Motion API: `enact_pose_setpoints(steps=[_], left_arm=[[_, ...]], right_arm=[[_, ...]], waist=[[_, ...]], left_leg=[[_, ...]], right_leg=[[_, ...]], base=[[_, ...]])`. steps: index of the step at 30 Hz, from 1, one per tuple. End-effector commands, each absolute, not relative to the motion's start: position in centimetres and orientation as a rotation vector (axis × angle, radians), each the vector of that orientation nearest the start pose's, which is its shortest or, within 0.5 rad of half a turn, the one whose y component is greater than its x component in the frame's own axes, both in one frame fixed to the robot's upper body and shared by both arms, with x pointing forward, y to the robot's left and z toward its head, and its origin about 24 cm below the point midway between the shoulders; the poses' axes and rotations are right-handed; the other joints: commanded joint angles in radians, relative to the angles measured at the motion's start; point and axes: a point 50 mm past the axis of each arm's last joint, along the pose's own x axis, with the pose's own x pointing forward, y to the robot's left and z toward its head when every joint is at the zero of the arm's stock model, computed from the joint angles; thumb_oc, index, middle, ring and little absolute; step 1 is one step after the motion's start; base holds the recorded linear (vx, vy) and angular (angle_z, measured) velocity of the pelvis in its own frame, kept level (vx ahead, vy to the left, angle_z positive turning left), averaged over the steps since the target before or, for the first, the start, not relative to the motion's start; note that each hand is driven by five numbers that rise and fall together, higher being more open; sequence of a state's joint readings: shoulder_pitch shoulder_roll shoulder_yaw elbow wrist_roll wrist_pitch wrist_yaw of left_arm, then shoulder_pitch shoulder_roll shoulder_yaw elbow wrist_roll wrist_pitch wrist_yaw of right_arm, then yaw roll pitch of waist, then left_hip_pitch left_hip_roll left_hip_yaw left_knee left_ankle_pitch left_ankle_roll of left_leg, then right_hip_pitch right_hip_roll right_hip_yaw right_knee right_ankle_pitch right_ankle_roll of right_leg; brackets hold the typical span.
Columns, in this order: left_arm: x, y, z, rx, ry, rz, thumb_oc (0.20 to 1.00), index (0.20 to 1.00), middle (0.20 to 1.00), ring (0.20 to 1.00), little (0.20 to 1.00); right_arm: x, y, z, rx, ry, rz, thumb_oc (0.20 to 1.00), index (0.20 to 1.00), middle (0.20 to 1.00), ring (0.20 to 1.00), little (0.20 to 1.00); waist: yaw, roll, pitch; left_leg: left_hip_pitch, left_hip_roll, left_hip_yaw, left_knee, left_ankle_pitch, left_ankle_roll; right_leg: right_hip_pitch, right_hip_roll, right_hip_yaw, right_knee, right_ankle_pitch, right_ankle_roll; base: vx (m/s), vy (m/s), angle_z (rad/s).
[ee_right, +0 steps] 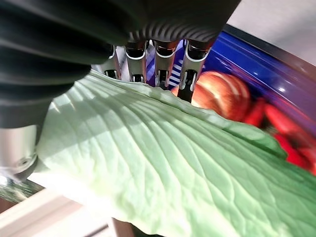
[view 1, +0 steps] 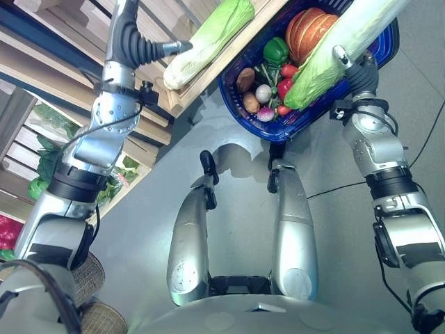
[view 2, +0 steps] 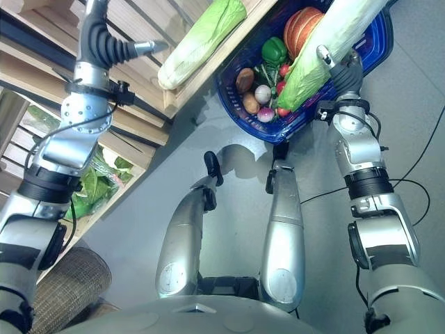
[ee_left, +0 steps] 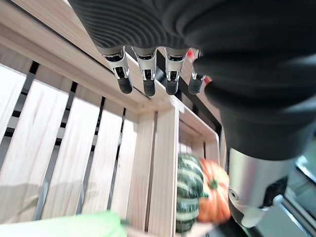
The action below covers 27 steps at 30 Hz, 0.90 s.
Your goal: Pick up fruits and vegetables into the basket
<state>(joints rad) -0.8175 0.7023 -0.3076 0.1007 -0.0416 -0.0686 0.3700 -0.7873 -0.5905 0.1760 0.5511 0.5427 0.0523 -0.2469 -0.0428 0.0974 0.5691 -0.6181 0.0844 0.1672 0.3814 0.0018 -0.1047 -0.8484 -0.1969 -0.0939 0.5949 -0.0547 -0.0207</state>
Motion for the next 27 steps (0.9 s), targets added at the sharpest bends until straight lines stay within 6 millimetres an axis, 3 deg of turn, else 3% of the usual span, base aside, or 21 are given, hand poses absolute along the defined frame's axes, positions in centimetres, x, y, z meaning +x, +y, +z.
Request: enact_pose_setpoints(steps=[1,5,16,27], left_arm=[[33.6,16.4,28.6,0.494,-0.826,0.142,1.0,1.0,1.0,1.0,1.0],[34.2,15.7,29.2,0.49,-0.821,0.137,1.0,1.0,1.0,1.0,1.0],[34.3,15.4,29.2,0.466,-0.819,0.12,1.0,1.0,1.0,1.0,1.0],[34.3,15.5,28.7,0.468,-0.81,0.107,1.0,1.0,1.0,1.0,1.0]], right_arm=[[38.5,-23.0,20.7,0.006,-0.229,-0.155,0.2,0.2,0.2,0.2,0.2],[39.5,-23.5,19.8,0.135,-0.153,-0.217,0.2,0.2,0.2,0.2,0.2],[40.2,-25.7,19.9,0.153,-0.041,-0.338,0.2,0.2,0.2,0.2,0.2],[40.2,-27.5,19.6,0.11,0.07,-0.465,0.2,0.2,0.2,0.2,0.2]], waist=[[-0.007,0.089,-0.049],[0.003,0.098,-0.049],[0.029,0.141,-0.049],[0.056,0.148,-0.049]], left_leg=[[-0.083,-0.03,-0.001,0.038,-0.052,0.036],[-0.113,-0.033,-0.002,0.044,-0.052,0.038],[-0.201,-0.052,-0.009,0.065,-0.058,0.043],[-0.297,-0.055,-0.022,0.108,-0.065,0.055]], right_leg=[[-0.01,0.046,-0.031,0.088,-0.158,0.056],[-0.04,0.05,-0.028,0.091,-0.159,0.053],[-0.141,0.042,-0.012,0.118,-0.162,0.048],[-0.223,0.044,-0.012,0.144,-0.156,0.045]], base=[[0.01,-0.041,0.05],[0.0,-0.007,0.01],[0.01,0.019,0.01],[0.0,-0.025,0.03]])
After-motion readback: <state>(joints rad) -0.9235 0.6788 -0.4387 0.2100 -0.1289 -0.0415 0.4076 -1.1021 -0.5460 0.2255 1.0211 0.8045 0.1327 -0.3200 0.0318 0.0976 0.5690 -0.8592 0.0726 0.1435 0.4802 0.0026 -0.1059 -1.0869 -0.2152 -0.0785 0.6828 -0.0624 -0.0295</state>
